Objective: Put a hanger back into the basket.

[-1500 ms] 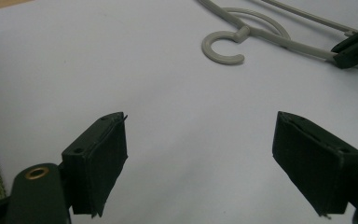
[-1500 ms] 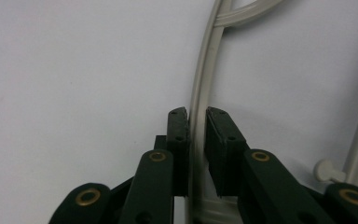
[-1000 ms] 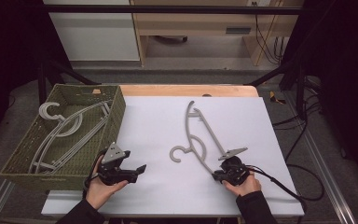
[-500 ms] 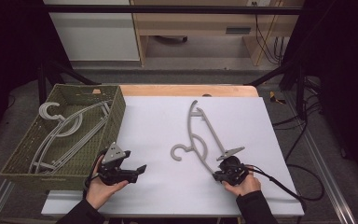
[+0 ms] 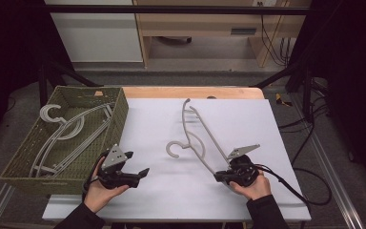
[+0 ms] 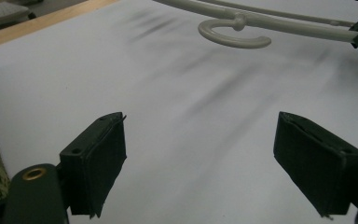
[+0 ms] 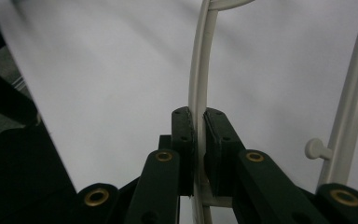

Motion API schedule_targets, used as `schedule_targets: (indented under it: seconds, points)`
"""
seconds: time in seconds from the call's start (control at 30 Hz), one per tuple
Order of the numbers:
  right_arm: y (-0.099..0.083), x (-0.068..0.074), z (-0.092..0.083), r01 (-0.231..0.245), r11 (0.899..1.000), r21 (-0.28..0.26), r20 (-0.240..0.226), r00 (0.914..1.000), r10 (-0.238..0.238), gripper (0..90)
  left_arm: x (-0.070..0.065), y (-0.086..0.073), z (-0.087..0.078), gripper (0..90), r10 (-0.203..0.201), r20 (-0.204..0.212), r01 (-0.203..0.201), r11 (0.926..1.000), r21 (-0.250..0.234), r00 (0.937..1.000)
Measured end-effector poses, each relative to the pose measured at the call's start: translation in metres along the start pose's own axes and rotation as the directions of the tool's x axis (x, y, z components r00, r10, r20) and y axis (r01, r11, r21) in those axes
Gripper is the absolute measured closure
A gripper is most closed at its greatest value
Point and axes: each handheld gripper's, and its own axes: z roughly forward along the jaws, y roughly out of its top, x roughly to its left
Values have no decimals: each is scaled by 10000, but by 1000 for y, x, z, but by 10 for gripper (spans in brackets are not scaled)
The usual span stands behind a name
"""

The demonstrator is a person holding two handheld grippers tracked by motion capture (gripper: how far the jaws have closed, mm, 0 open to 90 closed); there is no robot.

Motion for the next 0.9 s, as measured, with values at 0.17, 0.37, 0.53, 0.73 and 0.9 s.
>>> schedule_targets:
  seconds: [0.17, 0.37, 0.53, 0.73, 0.9]
  points:
    - [9, 8, -11, 774, 9968, -203, -953, 9923, -790, 830, -3, 12, -11, 139, 627, 370, -628, 9980, 39, 9973]
    - [15, 18, -22, 1644, 9857, -365, -2104, 9630, -1684, 830, -10, 27, -27, 115, 1558, 416, -1554, 9878, -121, 9869]
    - [17, 25, -26, 2048, 9778, -445, -2832, 9360, -2089, 830, -11, 35, -35, 98, 2454, 303, -2461, 9690, 234, 9690]
    - [16, 32, -26, 2410, 9700, -329, -3357, 9114, -2378, 830, -8, 42, -31, 92, 3479, 485, -3509, 9326, 839, 9363]
    - [15, 35, -22, 2644, 9643, -110, -3711, 8944, -2495, 829, -10, 46, -21, 109, 4315, 626, -4359, 8927, 1146, 9000]
